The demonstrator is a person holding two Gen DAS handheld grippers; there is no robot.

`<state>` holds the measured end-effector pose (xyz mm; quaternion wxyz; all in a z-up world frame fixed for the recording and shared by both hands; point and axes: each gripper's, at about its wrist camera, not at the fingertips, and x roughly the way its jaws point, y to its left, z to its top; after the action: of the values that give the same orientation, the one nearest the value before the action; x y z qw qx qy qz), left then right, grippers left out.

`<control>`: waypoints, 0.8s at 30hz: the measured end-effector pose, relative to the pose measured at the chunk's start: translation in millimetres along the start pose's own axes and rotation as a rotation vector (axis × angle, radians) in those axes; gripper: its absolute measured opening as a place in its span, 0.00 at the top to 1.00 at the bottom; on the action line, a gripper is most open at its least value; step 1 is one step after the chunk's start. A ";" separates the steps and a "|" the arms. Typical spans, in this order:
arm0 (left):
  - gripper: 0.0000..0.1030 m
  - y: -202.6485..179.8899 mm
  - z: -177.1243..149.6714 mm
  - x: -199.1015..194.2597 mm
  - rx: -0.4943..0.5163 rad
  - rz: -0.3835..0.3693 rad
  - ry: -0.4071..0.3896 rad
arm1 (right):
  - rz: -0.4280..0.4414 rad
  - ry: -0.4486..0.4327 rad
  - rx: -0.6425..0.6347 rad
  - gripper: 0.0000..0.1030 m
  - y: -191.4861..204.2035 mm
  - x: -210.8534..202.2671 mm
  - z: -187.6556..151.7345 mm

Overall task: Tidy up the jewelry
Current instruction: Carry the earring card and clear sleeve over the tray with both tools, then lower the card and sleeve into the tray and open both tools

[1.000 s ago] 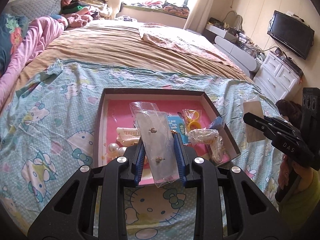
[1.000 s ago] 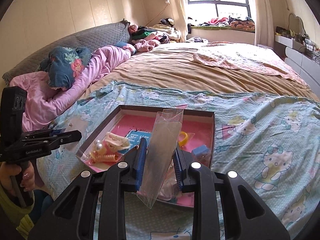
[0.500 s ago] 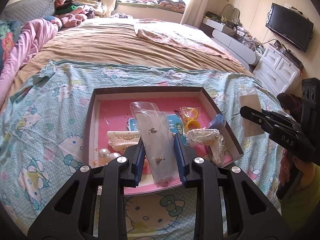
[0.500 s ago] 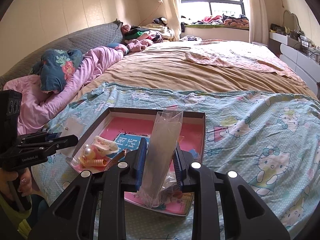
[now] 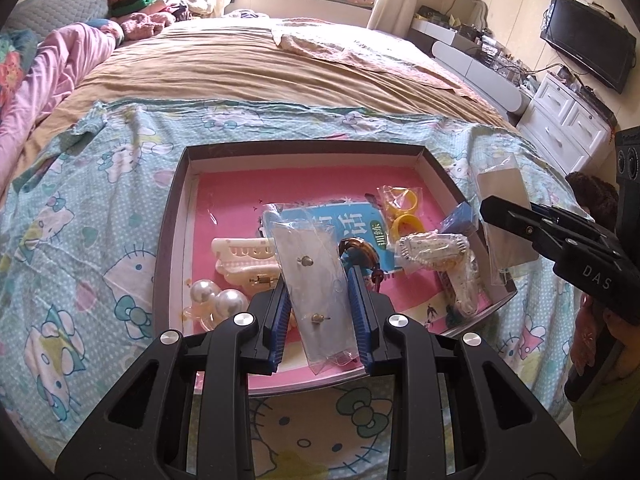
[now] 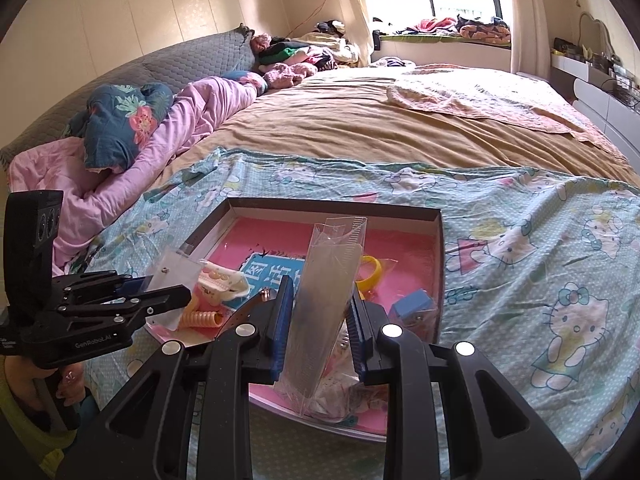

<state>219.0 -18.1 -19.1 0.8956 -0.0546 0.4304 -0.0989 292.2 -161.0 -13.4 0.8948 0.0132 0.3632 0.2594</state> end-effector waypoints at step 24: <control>0.80 13.8 -9.3 17.0 -0.025 0.008 0.042 | -0.029 0.072 0.015 0.71 8.2 29.3 -23.7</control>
<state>223.9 -8.6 -40.3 0.8860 -0.0620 0.4504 -0.0910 290.5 -143.9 -47.9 0.8847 0.0051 0.3971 0.2442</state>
